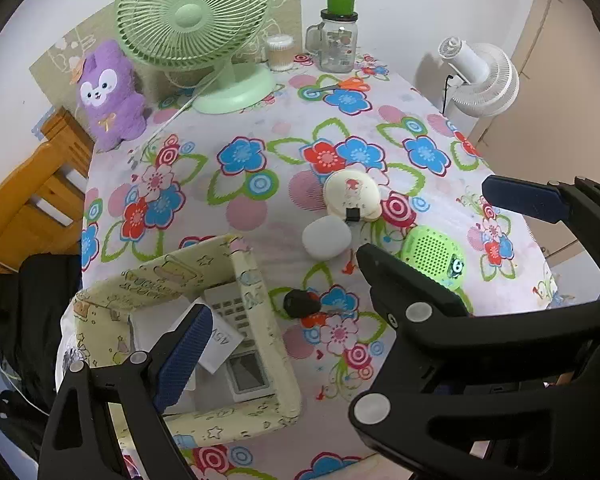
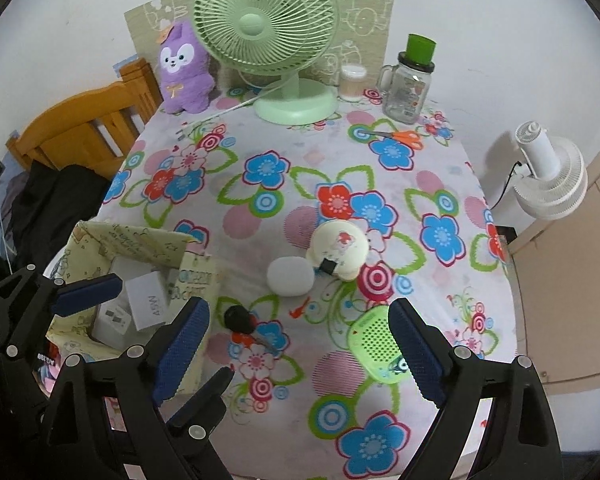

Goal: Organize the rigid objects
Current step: 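Withdraw both tools from the basket back over the table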

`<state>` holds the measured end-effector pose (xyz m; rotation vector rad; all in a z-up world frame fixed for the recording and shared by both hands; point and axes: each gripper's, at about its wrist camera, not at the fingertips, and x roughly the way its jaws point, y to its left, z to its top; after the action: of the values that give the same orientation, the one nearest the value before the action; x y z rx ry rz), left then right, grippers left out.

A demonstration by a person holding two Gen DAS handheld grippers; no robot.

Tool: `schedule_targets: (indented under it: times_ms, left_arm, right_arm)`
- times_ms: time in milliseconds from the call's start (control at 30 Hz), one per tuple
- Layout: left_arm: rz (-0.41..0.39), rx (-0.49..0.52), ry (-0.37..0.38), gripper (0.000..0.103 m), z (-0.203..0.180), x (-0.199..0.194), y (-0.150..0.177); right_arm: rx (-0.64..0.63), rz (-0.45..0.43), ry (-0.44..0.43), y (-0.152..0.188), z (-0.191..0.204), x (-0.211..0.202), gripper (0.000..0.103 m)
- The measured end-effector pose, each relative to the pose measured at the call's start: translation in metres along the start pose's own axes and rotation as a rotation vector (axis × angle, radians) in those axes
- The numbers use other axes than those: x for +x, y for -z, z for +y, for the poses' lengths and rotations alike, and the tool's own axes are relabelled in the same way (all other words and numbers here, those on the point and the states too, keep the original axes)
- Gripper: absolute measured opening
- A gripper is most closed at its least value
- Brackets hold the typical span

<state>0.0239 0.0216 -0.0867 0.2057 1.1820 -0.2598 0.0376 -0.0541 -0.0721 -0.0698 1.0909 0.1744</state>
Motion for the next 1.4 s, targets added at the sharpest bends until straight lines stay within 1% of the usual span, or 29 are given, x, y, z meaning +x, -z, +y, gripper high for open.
schedule_targets:
  times_ms: [100,400,500,833,1100,1233,1300,1400]
  left_arm:
    - [-0.001,0.004,-0.006,0.094,-0.008,0.000,-0.004]
    - [-0.013,0.007,-0.009,0.094,-0.030,-0.003,-0.015]
    - [-0.017,0.006,-0.008,0.094,-0.038,-0.003,-0.020]
    - [-0.029,-0.015,-0.025,0.094,-0.061,-0.002,-0.032]
    - [-0.035,-0.042,-0.051,0.094,-0.073,-0.002,-0.038]
    - [-0.026,-0.058,-0.070,0.094,-0.078,0.001,-0.040]
    - [-0.046,-0.058,-0.094,0.094,-0.082,0.002,-0.038]
    - [-0.048,-0.065,-0.093,0.094,-0.083,0.006,-0.037]
  right_arm:
    - [0.000,-0.004,0.007,0.000,-0.009,-0.002,0.094]
    - [0.001,-0.013,0.011,-0.001,-0.034,-0.009,0.095]
    - [-0.003,-0.019,0.025,-0.002,-0.042,-0.012,0.095]
    - [0.013,-0.007,0.036,-0.003,-0.073,-0.014,0.095]
    - [0.013,-0.001,0.030,-0.003,-0.089,-0.012,0.095]
    - [-0.008,-0.007,0.052,-0.004,-0.093,-0.011,0.095]
    - [-0.027,-0.010,0.074,-0.004,-0.094,-0.011,0.095]
    - [-0.042,-0.004,0.078,-0.003,-0.098,-0.007,0.095]
